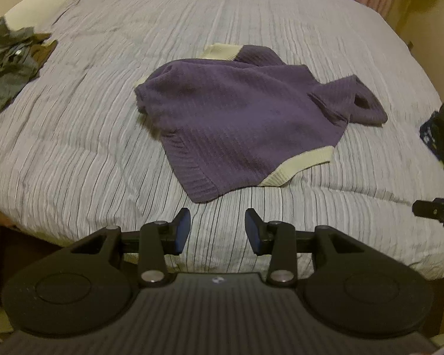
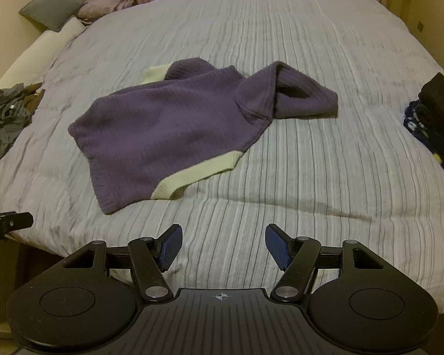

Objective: Fold clothes
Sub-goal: 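Move both open grippers toward the cardigan's hem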

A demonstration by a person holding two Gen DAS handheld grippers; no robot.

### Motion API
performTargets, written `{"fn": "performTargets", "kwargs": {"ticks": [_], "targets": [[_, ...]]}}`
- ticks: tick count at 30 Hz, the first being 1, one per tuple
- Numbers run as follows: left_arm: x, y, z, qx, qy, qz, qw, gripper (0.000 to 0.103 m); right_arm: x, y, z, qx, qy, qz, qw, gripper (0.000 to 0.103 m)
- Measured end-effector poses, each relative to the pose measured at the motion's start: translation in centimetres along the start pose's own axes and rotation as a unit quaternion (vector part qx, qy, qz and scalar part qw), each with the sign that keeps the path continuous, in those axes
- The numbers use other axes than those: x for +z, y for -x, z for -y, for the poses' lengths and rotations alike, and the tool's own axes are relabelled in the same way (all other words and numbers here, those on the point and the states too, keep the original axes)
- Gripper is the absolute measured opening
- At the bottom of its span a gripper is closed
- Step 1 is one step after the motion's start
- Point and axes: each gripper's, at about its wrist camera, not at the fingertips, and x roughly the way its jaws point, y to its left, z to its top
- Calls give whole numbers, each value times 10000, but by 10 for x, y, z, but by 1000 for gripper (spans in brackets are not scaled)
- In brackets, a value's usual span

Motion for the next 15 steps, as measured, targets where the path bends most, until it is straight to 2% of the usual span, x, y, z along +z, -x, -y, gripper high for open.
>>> {"fn": "performTargets", "kwargs": {"ticks": [6,11,15], "targets": [[6,-39,8,-136,-554,-161,9982,36,5,-16,19,-403,-255,-150,9987,66],[19,-62,11,-450,-1138,-56,9925,39,12,-29,33,-848,-536,-237,9947,66],[29,-86,13,-536,-1660,34,9847,41,23,-37,32,-1147,-538,118,9919,66]]}}
